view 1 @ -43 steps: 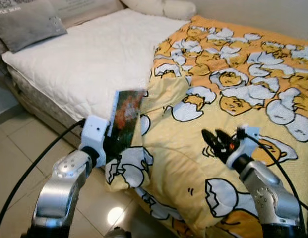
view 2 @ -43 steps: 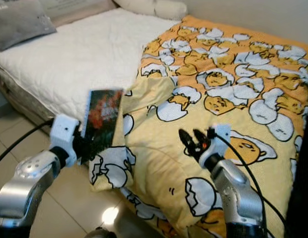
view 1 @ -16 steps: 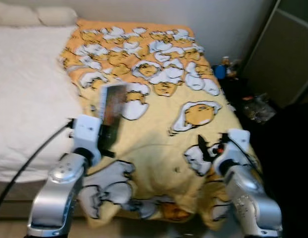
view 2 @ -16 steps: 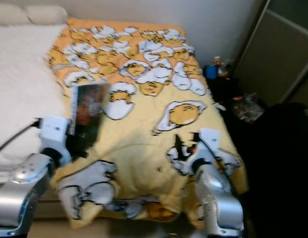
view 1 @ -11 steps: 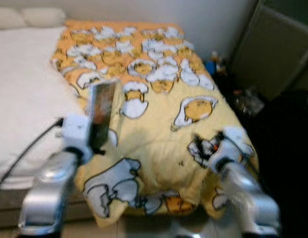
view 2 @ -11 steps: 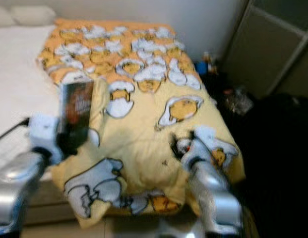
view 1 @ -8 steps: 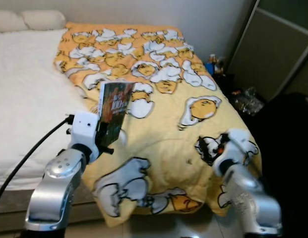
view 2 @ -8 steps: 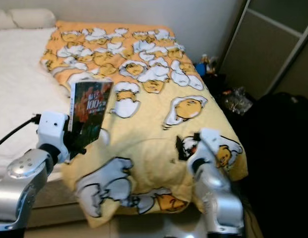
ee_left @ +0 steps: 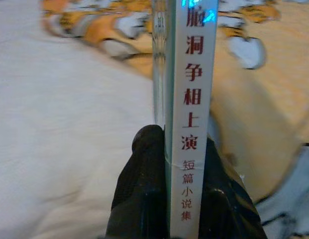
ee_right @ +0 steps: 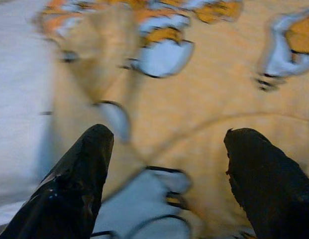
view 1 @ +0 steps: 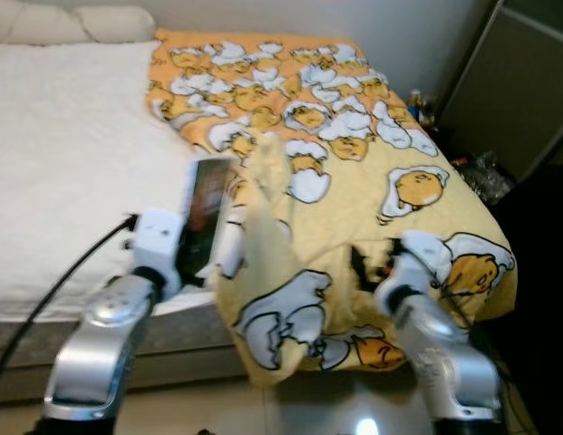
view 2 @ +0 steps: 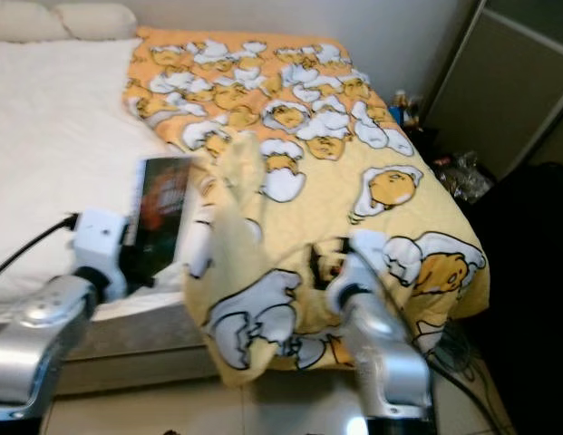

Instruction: Clean up the room

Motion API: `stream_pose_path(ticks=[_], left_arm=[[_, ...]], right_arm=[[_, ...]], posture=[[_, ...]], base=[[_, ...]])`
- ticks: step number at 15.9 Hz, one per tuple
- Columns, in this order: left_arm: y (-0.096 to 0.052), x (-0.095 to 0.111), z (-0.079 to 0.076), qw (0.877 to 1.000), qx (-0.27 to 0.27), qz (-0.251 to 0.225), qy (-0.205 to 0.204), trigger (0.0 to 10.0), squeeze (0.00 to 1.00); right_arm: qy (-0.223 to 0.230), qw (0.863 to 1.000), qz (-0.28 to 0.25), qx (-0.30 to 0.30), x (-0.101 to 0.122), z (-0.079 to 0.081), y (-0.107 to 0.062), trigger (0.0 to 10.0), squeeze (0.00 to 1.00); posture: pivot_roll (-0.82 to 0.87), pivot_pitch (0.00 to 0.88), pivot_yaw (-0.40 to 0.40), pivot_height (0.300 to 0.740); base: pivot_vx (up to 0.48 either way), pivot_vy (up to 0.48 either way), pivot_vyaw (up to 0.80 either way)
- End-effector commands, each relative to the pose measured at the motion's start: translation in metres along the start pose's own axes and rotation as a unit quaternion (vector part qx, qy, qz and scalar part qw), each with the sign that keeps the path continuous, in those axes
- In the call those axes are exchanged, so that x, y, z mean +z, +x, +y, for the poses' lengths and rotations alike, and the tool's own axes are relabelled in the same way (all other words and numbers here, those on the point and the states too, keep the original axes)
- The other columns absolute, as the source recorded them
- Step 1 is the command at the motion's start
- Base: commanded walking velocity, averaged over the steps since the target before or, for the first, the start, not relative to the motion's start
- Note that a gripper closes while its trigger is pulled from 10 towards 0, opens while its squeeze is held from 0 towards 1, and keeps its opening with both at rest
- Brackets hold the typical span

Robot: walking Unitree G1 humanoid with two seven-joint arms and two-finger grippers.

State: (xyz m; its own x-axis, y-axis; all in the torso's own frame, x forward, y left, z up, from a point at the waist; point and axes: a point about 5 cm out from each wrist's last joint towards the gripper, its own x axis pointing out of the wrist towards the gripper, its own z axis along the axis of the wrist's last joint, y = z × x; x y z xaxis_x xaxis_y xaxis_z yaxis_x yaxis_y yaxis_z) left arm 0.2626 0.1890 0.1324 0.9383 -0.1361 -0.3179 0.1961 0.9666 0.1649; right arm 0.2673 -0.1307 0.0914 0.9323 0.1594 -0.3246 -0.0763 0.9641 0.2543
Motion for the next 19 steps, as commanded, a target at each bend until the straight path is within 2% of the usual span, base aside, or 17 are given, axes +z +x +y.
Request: stream_pose_path(ticks=[1,14,19], left_arm=[[0.002,0.014,-0.005,1.0,-0.006,-0.031,0.004,10.0,0.0],[0.003,0.009,-0.003,1.0,0.007,-0.021,-0.002,10.0,0.0],[0.004,0.009,-0.005,1.0,0.001,-0.022,-0.003,10.0,0.0]], right_arm=[[-0.012,1.0,-0.004,-0.02,0.004,-0.013,0.001,10.0,0.0],[-0.007,1.0,0.002,-0.007,-0.002,-0.013,0.001,10.0,0.0],[-0.018,1.0,0.001,0.002,-0.003,-0.01,0.001,10.0,0.0]], posture=[[-0.08,0.0,-0.039,0.74],[-0.08,0.0,-0.032,0.74],[-0.07,0.0,-0.036,0.74]], base=[[0.0,0.39,0.0],[0.0,0.393,0.0],[0.0,0.39,0.0]])
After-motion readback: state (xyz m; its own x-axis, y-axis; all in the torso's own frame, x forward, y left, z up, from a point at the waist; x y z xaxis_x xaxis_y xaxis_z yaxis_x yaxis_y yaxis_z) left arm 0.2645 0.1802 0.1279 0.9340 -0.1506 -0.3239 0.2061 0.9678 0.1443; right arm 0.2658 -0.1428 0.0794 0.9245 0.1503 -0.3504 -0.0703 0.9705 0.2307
